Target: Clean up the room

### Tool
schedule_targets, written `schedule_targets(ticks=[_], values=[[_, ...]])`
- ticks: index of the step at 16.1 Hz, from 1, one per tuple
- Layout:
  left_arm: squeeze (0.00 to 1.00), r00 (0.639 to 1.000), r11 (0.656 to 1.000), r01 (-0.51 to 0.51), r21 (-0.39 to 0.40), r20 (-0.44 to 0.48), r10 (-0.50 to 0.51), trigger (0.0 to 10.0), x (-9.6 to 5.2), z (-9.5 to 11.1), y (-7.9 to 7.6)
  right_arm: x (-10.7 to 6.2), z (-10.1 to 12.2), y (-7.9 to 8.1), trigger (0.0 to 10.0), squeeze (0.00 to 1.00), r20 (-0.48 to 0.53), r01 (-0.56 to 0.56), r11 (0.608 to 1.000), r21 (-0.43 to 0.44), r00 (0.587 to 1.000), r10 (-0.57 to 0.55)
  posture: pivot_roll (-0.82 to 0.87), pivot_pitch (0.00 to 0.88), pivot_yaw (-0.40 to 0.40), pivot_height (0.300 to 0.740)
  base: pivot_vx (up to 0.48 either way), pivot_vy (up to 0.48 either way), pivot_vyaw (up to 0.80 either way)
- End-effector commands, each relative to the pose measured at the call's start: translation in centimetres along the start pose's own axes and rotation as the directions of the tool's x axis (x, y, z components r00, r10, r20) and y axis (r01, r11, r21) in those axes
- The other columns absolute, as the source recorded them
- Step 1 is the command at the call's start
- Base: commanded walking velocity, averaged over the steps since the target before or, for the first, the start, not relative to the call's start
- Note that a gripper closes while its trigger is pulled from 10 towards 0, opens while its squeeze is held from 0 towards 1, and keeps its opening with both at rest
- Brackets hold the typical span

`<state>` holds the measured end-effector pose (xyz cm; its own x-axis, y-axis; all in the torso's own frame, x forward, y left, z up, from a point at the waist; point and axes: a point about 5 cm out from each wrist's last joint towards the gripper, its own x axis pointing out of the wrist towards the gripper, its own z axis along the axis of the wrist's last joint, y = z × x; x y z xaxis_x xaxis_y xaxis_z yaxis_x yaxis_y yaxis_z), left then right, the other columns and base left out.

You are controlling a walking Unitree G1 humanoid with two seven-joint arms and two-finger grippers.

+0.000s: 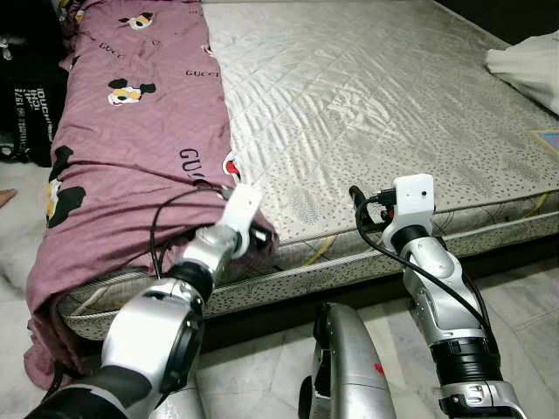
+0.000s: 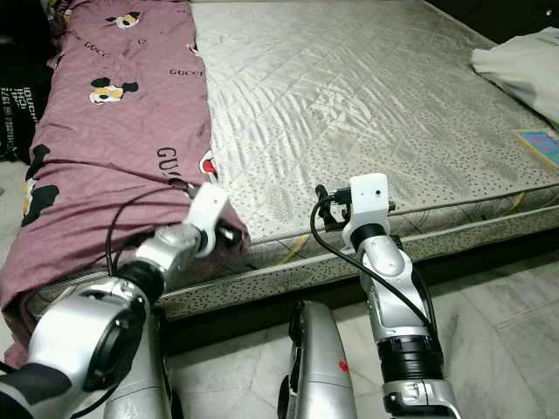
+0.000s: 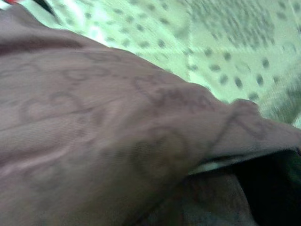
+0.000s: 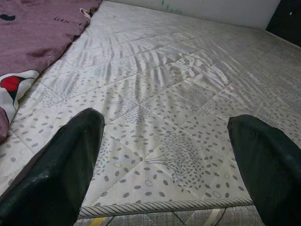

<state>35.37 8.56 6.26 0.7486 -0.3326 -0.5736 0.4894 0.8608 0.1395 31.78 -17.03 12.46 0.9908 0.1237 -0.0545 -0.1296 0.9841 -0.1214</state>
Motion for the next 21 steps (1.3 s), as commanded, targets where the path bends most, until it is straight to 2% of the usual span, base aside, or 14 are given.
schedule_targets(ticks=[1, 3, 6, 7, 9, 10, 13, 15, 16, 17, 18, 19, 20, 21], values=[[0.0, 0.998, 0.996, 0.063, 0.059, 0.007, -0.064, 10.0, 0.2, 0.2, -1.4, 0.1, 0.2, -0.2, 10.0, 0.0, 0.012, 0.012, 1.0, -0.002, 1.0, -0.012, -0.22, 0.0, -0.053, 0.504, 0.0, 0.0, 0.0], [0.0, 0.997, 0.988, 0.081, 0.132, 0.005, -0.083, 10.0, 0.3, -0.3, -2.2, 0.2, 0.2, -0.1, 10.0, 0.0, 0.013, 0.01, 1.0, 0.001, 1.0, -0.01, -0.21, 0.0, -0.054, 0.504, 0.0, 0.0, 0.0], [0.0, 0.998, 0.985, 0.04, 0.168, 0.047, -0.048, 10.0, 0.3, -0.4, -2.6, 0.3, 0.3, -0.1, 10.0, 0.0, 0.016, 0.011, 1.0, 0.002, 1.0, -0.011, -0.21, 0.0, -0.054, 0.504, 0.0, 0.0, 0.0], [0.0, 0.996, 0.982, -0.005, 0.188, 0.09, -0.012, 10.0, 0.3, -0.1, -2.5, 0.3, 0.3, -0.1, 10.0, 0.0, 0.016, 0.012, 1.0, 0.002, 1.0, -0.012, -0.2, 0.0, -0.056, 0.504, 0.0, 0.0, 0.0], [0.0, 0.965, 0.976, -0.095, 0.196, 0.259, 0.042, 10.0, -0.2, 1.3, -2.4, 0.4, 0.3, -0.1, 10.0, 0.0, 0.017, 0.01, 1.0, 0.004, 1.0, -0.01, -0.19, 0.0, -0.057, 0.504, 0.0, 0.0, 0.0], [0.0, 0.964, 0.974, -0.102, 0.202, 0.263, 0.047, 10.0, -0.2, 1.3, -2.4, 0.4, 0.3, -0.1, 10.0, 0.0, 0.017, 0.01, 1.0, 0.004, 1.0, -0.01, -0.19, 0.0, -0.057, 0.504, 0.0, 0.0, 0.0], [0.0, 0.964, 0.992, -0.08, 0.097, 0.262, 0.052, 10.0, -0.5, 0.6, -2.5, 0.6, 0.3, 0.0, 10.0, 0.0, 0.02, 0.011, 1.0, 0.007, 1.0, -0.011, -0.19, 0.0, -0.053, 0.504, 0.0, 0.0, 0.0], [0.0, 0.961, 0.993, -0.1, -0.065, 0.253, 0.114, 10.0, -0.7, 0.0, -2.2, 0.6, 0.3, -0.1, 10.0, 0.0, 0.02, 0.014, 1.0, 0.007, 1.0, -0.014, -0.19, 0.0, -0.051, 0.504, 0.0, 0.0, 0.0], [0.0, 0.964, 0.967, -0.131, -0.219, 0.201, 0.176, 10.0, -0.7, -1.4, -1.8, 0.5, 0.3, -0.1, 10.0, 0.0, 0.019, 0.015, 1.0, 0.007, 1.0, -0.015, -0.19, 0.0, -0.051, 0.504, 0.0, 0.0, 0.0], [0.0, 0.964, 0.948, -0.161, -0.275, 0.161, 0.211, 10.0, -0.9, -2.4, -1.6, 0.5, 0.2, -0.1, 10.0, 0.0, 0.018, 0.015, 1.0, 0.007, 1.0, -0.015, -0.19, 0.0, -0.052, 0.504, 0.0, 0.0, 0.0], [0.0, 0.962, 0.94, -0.179, -0.291, 0.148, 0.23, 10.0, -1.0, -2.9, -1.5, 0.5, 0.2, -0.1, 10.0, 0.0, 0.017, 0.014, 1.0, 0.007, 1.0, -0.015, -0.19, 0.0, -0.052, 0.504, 0.0, 0.0, 0.0], [0.0, 0.956, 0.941, -0.204, -0.27, 0.15, 0.25, 10.0, -1.5, -3.4, -1.3, 0.5, 0.1, -0.1, 10.0, 0.0, 0.016, 0.012, 1.0, 0.007, 1.0, -0.012, -0.18, 0.0, -0.056, 0.504, 0.0, 0.0, 0.0], [0.0, 0.964, 0.969, -0.173, -0.179, 0.169, 0.204, 10.0, -1.8, -3.3, -1.5, 0.6, 0.1, -0.1, 10.0, 0.0, 0.015, 0.01, 1.0, 0.007, 1.0, -0.01, -0.18, 0.0, -0.056, 0.504, 0.0, 0.0, 0.0], [0.0, 0.982, 0.996, -0.076, -0.048, 0.168, 0.083, 10.0, -2.2, -3.3, -2.6, 0.6, 0.1, 0.0, 10.0, 0.0, 0.015, 0.008, 1.0, 0.006, 1.0, -0.008, -0.17, 0.0, -0.06, 0.504, 0.0, 0.0, 0.0]])
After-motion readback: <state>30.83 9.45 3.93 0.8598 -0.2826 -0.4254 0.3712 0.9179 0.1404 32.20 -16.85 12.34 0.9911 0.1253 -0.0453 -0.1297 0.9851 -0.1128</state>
